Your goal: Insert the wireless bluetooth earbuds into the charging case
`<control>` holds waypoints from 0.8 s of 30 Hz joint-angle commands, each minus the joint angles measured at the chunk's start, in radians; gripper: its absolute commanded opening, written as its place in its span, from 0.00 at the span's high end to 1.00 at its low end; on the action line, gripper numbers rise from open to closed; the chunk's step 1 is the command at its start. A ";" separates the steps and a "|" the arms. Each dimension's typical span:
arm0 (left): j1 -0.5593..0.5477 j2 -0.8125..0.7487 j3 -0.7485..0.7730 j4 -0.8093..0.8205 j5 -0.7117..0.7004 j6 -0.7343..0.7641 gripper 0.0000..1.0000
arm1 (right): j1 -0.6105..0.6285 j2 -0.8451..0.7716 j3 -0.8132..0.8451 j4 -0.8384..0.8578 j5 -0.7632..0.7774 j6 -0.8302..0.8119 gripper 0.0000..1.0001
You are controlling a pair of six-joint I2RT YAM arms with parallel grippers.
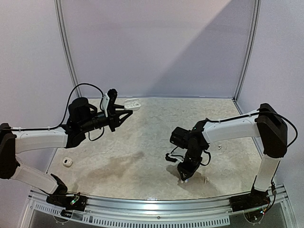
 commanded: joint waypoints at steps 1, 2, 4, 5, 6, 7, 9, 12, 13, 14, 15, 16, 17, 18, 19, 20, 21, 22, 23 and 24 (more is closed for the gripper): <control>-0.015 -0.020 0.002 -0.018 0.002 0.012 1.00 | 0.030 -0.011 -0.043 -0.026 -0.036 0.025 0.74; -0.015 -0.020 0.001 -0.019 0.003 0.013 1.00 | 0.031 -0.011 -0.045 -0.023 -0.039 0.029 0.75; -0.015 -0.022 0.000 -0.021 0.002 0.014 1.00 | 0.031 -0.011 -0.046 -0.018 -0.052 0.034 0.77; -0.015 -0.022 0.001 -0.023 0.002 0.015 1.00 | 0.033 -0.012 -0.047 -0.017 -0.060 0.036 0.78; -0.015 -0.022 0.001 -0.023 0.001 0.017 1.00 | 0.034 -0.011 -0.047 -0.019 -0.068 0.036 0.79; -0.015 -0.022 0.001 -0.023 0.001 0.018 1.00 | 0.036 -0.012 -0.048 -0.021 -0.073 0.036 0.80; -0.015 -0.021 0.001 -0.023 0.000 0.021 1.00 | 0.039 -0.012 -0.050 -0.026 -0.078 0.037 0.83; -0.015 -0.022 0.000 -0.024 0.000 0.019 1.00 | 0.042 -0.017 -0.053 -0.021 -0.085 0.043 0.88; -0.015 -0.022 0.000 -0.025 0.001 0.019 1.00 | 0.041 -0.019 -0.053 -0.019 -0.085 0.047 0.90; -0.015 -0.023 -0.001 -0.025 0.001 0.020 1.00 | 0.041 -0.021 -0.050 -0.018 -0.076 0.049 0.92; -0.015 -0.023 -0.001 -0.025 0.000 0.020 1.00 | 0.042 -0.025 -0.047 -0.017 -0.067 0.052 0.93; -0.015 -0.024 -0.002 -0.025 -0.002 0.021 1.00 | 0.041 -0.028 -0.043 -0.015 -0.057 0.059 0.94; -0.015 -0.025 -0.002 -0.024 -0.004 0.021 1.00 | 0.041 -0.033 -0.035 -0.011 -0.052 0.063 0.95; -0.016 -0.024 -0.002 -0.022 -0.006 0.021 1.00 | 0.041 -0.039 -0.029 -0.005 -0.046 0.069 0.96; -0.015 -0.025 -0.002 -0.020 -0.008 0.020 1.00 | 0.041 -0.051 -0.021 -0.002 -0.036 0.074 0.97; -0.015 -0.024 0.000 -0.018 -0.011 0.021 1.00 | 0.042 -0.058 -0.013 0.002 -0.026 0.084 0.98; -0.015 -0.023 0.001 -0.015 -0.012 0.022 1.00 | 0.042 -0.069 -0.006 0.006 -0.012 0.091 0.99; -0.015 -0.021 0.001 -0.012 -0.013 0.022 1.00 | 0.042 -0.085 0.002 0.010 0.003 0.096 1.00; -0.015 -0.021 0.001 -0.011 -0.013 0.024 1.00 | 0.042 -0.093 0.010 0.013 0.014 0.104 1.00; -0.015 -0.021 0.001 -0.009 -0.012 0.024 1.00 | 0.043 -0.102 0.018 0.015 0.029 0.106 1.00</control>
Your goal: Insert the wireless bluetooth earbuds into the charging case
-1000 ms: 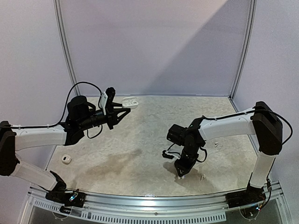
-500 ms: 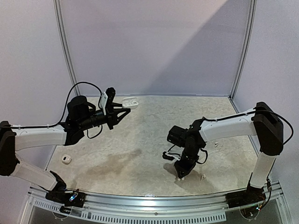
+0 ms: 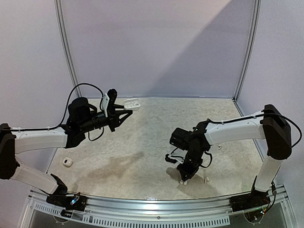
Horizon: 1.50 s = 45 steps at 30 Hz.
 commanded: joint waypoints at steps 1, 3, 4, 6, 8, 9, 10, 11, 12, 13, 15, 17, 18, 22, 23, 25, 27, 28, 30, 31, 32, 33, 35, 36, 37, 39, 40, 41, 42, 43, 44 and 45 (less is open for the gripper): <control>-0.015 -0.015 0.001 -0.002 -0.010 0.012 1.00 | 0.012 -0.068 0.044 0.010 0.065 0.036 1.00; -0.015 -0.014 0.003 -0.002 -0.009 0.013 1.00 | 0.010 -0.086 0.059 0.013 0.090 0.040 1.00; -0.015 -0.013 0.004 -0.002 -0.009 0.013 1.00 | 0.011 -0.094 0.069 0.012 0.103 0.040 1.00; -0.015 -0.010 0.006 0.002 -0.007 0.013 1.00 | 0.011 -0.114 0.109 0.003 0.145 0.032 1.00; -0.015 -0.010 0.006 0.016 -0.002 0.012 1.00 | 0.011 -0.150 0.165 0.001 0.203 0.014 1.00; -0.015 -0.009 0.007 0.022 0.005 0.008 1.00 | 0.014 -0.168 0.193 0.011 0.235 -0.009 1.00; -0.015 -0.007 0.009 0.031 0.016 0.008 1.00 | 0.014 -0.193 0.225 0.029 0.276 -0.026 1.00; -0.015 -0.006 0.008 0.044 0.030 0.008 1.00 | 0.016 -0.213 0.252 0.051 0.329 -0.049 1.00; -0.015 -0.004 0.008 0.058 0.049 0.006 1.00 | 0.017 -0.244 0.295 0.082 0.354 -0.066 1.00; -0.015 -0.002 0.008 0.074 0.070 0.004 1.00 | 0.019 -0.258 0.329 0.111 0.374 -0.095 1.00; -0.015 0.004 0.007 0.104 0.127 -0.005 1.00 | 0.035 -0.280 0.391 0.172 0.404 -0.150 1.00; -0.015 0.012 0.010 0.135 0.204 -0.012 1.00 | 0.064 -0.275 0.449 0.232 0.426 -0.252 1.00; -0.016 0.016 0.013 0.148 0.242 -0.019 1.00 | 0.076 -0.268 0.479 0.261 0.429 -0.300 1.00; -0.017 0.029 0.029 0.184 0.366 -0.023 1.00 | 0.112 -0.196 0.601 0.336 0.385 -0.430 1.00; -0.019 0.031 0.031 0.189 0.385 -0.023 1.00 | 0.123 -0.179 0.632 0.344 0.381 -0.473 1.00; -0.021 0.035 0.035 0.191 0.411 -0.023 1.00 | 0.144 -0.138 0.695 0.339 0.370 -0.528 1.00; -0.021 0.036 0.039 0.190 0.432 -0.024 1.00 | 0.158 -0.094 0.748 0.320 0.359 -0.579 1.00; -0.021 0.037 0.041 0.189 0.439 -0.022 1.00 | 0.160 -0.075 0.767 0.310 0.358 -0.599 1.00; -0.022 0.039 0.044 0.189 0.448 -0.023 1.00 | 0.163 -0.047 0.791 0.291 0.357 -0.633 1.00; -0.022 0.040 0.044 0.189 0.449 -0.023 1.00 | 0.162 -0.035 0.800 0.279 0.357 -0.643 1.00; -0.022 0.042 0.045 0.189 0.451 -0.022 1.00 | 0.162 -0.028 0.811 0.267 0.356 -0.656 1.00; -0.022 0.041 0.045 0.188 0.451 -0.021 1.00 | 0.162 -0.014 0.823 0.254 0.359 -0.665 1.00; -0.022 0.040 0.044 0.187 0.448 -0.017 1.00 | 0.163 0.001 0.842 0.231 0.367 -0.673 1.00; -0.022 0.040 0.045 0.184 0.447 -0.016 1.00 | 0.164 0.006 0.843 0.229 0.378 -0.677 1.00; -0.022 0.040 0.044 0.184 0.447 -0.014 1.00 | 0.164 0.008 0.844 0.225 0.388 -0.678 1.00; -0.022 0.040 0.045 0.180 0.444 -0.013 1.00 | 0.164 0.013 0.845 0.211 0.404 -0.688 1.00; -0.022 0.040 0.046 0.177 0.444 -0.013 1.00 | 0.164 0.016 0.848 0.199 0.409 -0.695 1.00; -0.022 0.041 0.046 0.173 0.444 -0.012 1.00 | 0.167 0.019 0.852 0.185 0.418 -0.699 1.00; -0.023 0.040 0.047 0.171 0.443 -0.008 1.00 | 0.168 0.022 0.858 0.171 0.430 -0.704 1.00; -0.022 0.040 0.048 0.162 0.442 -0.002 1.00 | 0.172 0.027 0.866 0.154 0.445 -0.710 1.00; -0.022 0.040 0.050 0.153 0.437 0.002 1.00 | 0.176 0.030 0.873 0.142 0.464 -0.723 1.00; -0.022 0.040 0.051 0.142 0.432 0.007 1.00 | 0.181 0.034 0.880 0.120 0.480 -0.733 1.00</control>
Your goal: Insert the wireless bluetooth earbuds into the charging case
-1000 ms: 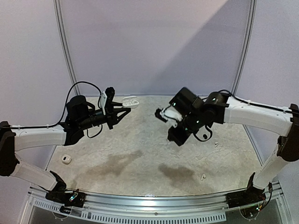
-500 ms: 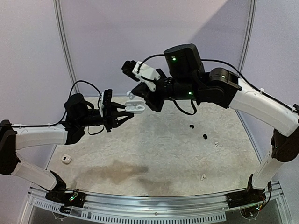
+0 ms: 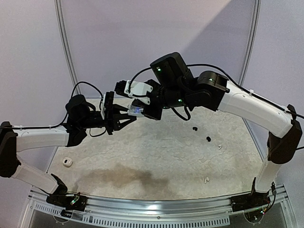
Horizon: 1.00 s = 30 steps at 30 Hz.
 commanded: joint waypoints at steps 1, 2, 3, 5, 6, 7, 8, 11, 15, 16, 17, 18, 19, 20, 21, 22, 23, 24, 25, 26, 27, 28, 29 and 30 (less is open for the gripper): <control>-0.017 0.011 0.025 -0.035 -0.002 0.029 1.00 | 0.027 0.034 0.054 -0.095 0.086 -0.056 1.00; -0.016 0.010 0.027 -0.042 -0.009 0.037 1.00 | 0.030 0.042 0.063 -0.108 0.095 -0.067 1.00; -0.016 0.008 0.027 -0.044 -0.014 0.040 1.00 | 0.032 0.050 0.069 -0.114 0.102 -0.070 1.00; -0.018 0.008 0.027 -0.046 -0.024 0.042 1.00 | 0.036 0.063 0.070 -0.116 0.114 -0.073 1.00; -0.019 0.008 0.027 -0.047 -0.032 0.041 1.00 | 0.040 0.068 0.070 -0.115 0.124 -0.077 1.00; -0.020 0.009 0.027 -0.048 -0.044 0.039 1.00 | 0.045 0.075 0.070 -0.115 0.136 -0.080 1.00; -0.021 0.008 0.027 -0.051 -0.054 0.037 1.00 | 0.049 0.080 0.071 -0.116 0.148 -0.081 1.00; -0.022 0.007 0.023 -0.046 -0.062 0.033 1.00 | 0.054 0.097 0.069 -0.126 0.187 -0.080 1.00; -0.023 0.006 0.021 -0.042 -0.057 0.030 1.00 | 0.057 0.107 0.065 -0.126 0.235 -0.069 1.00; -0.022 0.008 0.021 -0.043 -0.058 0.028 1.00 | 0.059 0.110 0.065 -0.119 0.246 -0.069 1.00; -0.022 0.009 0.021 -0.043 -0.062 0.026 1.00 | 0.062 0.114 0.066 -0.110 0.260 -0.070 1.00; -0.022 0.008 0.021 -0.045 -0.066 0.018 1.00 | 0.065 0.118 0.066 -0.094 0.274 -0.070 1.00; -0.022 0.008 0.022 -0.043 -0.070 0.011 1.00 | 0.069 0.123 0.066 -0.082 0.291 -0.072 1.00; -0.022 0.008 0.023 -0.042 -0.080 -0.003 1.00 | 0.071 0.125 0.065 -0.074 0.306 -0.071 1.00; -0.022 0.009 0.025 -0.042 -0.093 -0.007 1.00 | 0.073 0.129 0.066 -0.066 0.324 -0.071 1.00; -0.022 0.009 0.026 -0.042 -0.099 -0.020 1.00 | 0.075 0.134 0.066 -0.061 0.338 -0.070 1.00; -0.022 0.009 0.027 -0.041 -0.103 -0.038 1.00 | 0.076 0.137 0.065 -0.058 0.347 -0.067 1.00; -0.022 0.009 0.028 -0.039 -0.108 -0.048 1.00 | 0.076 0.139 0.062 -0.052 0.358 -0.065 1.00; -0.022 0.010 0.030 -0.036 -0.113 -0.059 1.00 | 0.076 0.139 0.058 -0.049 0.364 -0.064 1.00; -0.022 0.012 0.030 -0.032 -0.119 -0.073 1.00 | 0.077 0.140 0.051 -0.044 0.370 -0.069 1.00; -0.022 0.012 0.031 -0.030 -0.122 -0.083 1.00 | 0.080 0.139 0.038 -0.024 0.393 -0.072 1.00; -0.022 0.011 0.031 -0.027 -0.128 -0.096 1.00 | 0.082 0.136 0.026 -0.016 0.403 -0.080 1.00; -0.021 0.011 0.031 -0.024 -0.140 -0.111 1.00 | 0.084 0.133 0.017 -0.017 0.398 -0.086 1.00; -0.020 0.012 0.031 -0.024 -0.154 -0.125 1.00 | 0.084 0.127 0.011 -0.018 0.397 -0.090 1.00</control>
